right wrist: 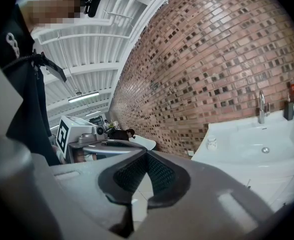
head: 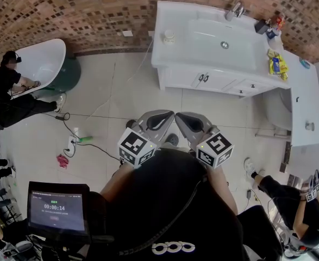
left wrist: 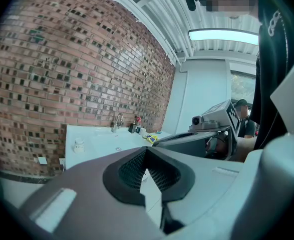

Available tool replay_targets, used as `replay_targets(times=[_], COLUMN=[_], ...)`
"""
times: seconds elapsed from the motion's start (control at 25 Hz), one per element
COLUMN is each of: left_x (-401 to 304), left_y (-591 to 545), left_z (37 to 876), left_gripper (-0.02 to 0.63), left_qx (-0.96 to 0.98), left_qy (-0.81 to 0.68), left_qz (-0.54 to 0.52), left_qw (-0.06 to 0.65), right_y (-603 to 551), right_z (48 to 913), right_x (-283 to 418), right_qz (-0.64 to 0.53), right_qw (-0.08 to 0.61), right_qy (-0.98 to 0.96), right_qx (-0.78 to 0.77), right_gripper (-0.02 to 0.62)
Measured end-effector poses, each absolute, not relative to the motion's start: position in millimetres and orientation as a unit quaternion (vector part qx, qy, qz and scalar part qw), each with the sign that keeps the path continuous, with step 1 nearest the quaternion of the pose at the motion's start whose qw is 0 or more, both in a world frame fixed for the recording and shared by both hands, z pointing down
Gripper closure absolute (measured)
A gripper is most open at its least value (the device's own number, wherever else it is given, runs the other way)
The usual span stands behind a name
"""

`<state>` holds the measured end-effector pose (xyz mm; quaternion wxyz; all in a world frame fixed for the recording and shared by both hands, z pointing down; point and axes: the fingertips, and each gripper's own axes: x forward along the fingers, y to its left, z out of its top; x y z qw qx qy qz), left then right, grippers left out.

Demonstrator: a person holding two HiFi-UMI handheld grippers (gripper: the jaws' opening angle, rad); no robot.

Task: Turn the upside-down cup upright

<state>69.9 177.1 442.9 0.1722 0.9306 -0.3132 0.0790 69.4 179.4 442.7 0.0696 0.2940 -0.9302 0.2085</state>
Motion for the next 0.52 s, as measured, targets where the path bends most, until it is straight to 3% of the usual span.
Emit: replay_targets(times=[0.52], left_x=[70.0], left_y=[182.2], left_z=[443.1], left_gripper=[0.591], left_qx=[0.932], left_qy=[-0.309], left_qz=[0.076], left_qw=[0.172], right_y=[181.3], right_z=[445.7], right_x=[70.0], right_qz=[0.210], right_qw=[0.072], right_qy=[-0.928], right_qx=[0.299], right_gripper=[0.603])
